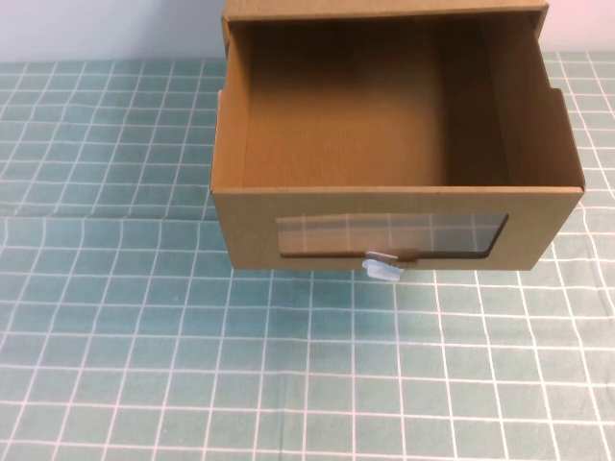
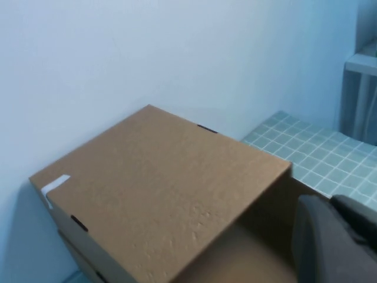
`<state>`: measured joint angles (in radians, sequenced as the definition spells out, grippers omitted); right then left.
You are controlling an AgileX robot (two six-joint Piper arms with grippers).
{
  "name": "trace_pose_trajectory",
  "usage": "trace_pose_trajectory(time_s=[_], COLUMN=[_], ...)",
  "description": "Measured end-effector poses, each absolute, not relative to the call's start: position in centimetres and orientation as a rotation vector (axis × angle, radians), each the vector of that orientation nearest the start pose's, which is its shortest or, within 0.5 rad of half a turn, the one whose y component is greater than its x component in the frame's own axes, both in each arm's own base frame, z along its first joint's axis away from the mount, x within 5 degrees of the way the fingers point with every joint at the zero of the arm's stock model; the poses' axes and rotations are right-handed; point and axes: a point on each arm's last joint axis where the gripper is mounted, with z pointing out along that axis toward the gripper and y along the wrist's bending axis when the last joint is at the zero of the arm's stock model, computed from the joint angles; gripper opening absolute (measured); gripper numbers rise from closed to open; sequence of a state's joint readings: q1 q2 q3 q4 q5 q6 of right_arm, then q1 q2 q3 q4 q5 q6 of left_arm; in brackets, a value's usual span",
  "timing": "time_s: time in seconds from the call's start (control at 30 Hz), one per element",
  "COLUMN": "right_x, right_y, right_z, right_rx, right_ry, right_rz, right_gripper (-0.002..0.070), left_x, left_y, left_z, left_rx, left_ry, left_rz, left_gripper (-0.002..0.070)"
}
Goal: Open the shoe box
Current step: 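Pull the top drawer of the cardboard box fully open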
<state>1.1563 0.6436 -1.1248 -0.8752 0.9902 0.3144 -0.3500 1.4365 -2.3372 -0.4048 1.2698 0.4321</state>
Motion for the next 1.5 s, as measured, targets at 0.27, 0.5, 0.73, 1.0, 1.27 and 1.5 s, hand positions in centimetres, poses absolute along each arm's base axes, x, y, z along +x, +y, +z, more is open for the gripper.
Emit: trace_pose_trajectory(time_s=[0.27,0.5,0.73,1.0,1.27,1.5], right_x=[6.4,6.0,5.8,5.7,5.7,5.7], right_y=[2.6,2.2,2.4,2.4,2.4,2.4], right_z=[39.6,34.3,33.6,33.6,33.6,33.6], right_rx=[-0.822,-0.891,-0.901,-0.902,-0.902,-0.902], right_ry=[1.609,1.653,1.682,1.689,1.690,1.690], right_rz=[0.164,0.149,0.184,0.201,0.201,0.201], right_gripper=[-0.0013,-0.0013,-0.0013,-0.0013,-0.0013,-0.0013], left_x=[11.1,6.2,4.4,5.4,5.9,5.9], left_y=[-7.5,-5.3,-3.6,-3.4,-3.5,-3.5], left_z=[56.4,46.7,39.8,37.1,35.3,35.3], left_rx=[0.851,0.835,0.672,0.594,0.613,0.612], left_ry=[1.759,1.917,1.753,1.668,1.730,1.730], left_rz=[-0.391,-0.376,-0.269,-0.220,-0.221,-0.219], left_gripper=[-0.0005,-0.0005,-0.0005,-0.0005,-0.0005,-0.0005])
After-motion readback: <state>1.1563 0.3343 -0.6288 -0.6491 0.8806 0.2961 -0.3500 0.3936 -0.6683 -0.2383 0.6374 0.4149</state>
